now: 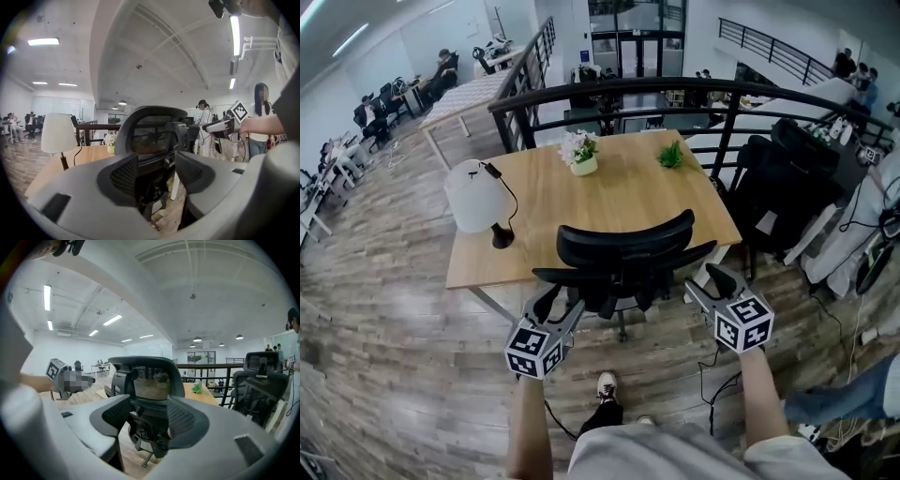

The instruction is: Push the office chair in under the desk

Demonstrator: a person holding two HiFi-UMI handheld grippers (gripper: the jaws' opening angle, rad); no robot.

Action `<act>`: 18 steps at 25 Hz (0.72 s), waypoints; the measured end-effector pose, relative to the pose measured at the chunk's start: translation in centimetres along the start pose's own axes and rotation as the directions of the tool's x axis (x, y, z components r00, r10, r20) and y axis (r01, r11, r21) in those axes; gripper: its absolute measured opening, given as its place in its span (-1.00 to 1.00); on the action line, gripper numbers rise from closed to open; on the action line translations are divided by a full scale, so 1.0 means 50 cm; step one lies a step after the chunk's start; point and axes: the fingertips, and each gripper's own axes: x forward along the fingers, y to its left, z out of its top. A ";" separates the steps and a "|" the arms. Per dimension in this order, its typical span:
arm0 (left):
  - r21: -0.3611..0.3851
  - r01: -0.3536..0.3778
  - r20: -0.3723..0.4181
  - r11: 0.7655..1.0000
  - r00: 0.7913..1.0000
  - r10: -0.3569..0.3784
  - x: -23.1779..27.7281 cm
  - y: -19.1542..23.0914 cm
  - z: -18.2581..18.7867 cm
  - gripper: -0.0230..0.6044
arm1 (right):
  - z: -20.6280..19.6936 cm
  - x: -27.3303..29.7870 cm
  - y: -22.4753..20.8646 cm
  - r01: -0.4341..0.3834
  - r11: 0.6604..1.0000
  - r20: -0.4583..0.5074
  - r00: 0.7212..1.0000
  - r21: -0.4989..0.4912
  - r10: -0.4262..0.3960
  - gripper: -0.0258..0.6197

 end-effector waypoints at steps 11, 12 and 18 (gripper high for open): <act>0.030 0.046 0.030 0.999 0.998 -0.046 -0.077 -0.157 0.056 -0.24 | 0.029 -0.125 0.094 -0.037 0.999 0.039 0.999 0.023 0.036 -0.26; 0.031 0.053 0.038 0.998 0.998 -0.054 -0.083 -0.168 0.066 -0.24 | 0.034 -0.134 0.101 -0.036 0.999 0.040 0.999 0.026 0.035 -0.30; 0.067 0.044 0.058 0.997 0.997 -0.048 -0.098 -0.192 0.109 -0.31 | 0.064 -0.164 0.135 -0.039 0.999 0.070 0.997 0.010 0.038 -0.44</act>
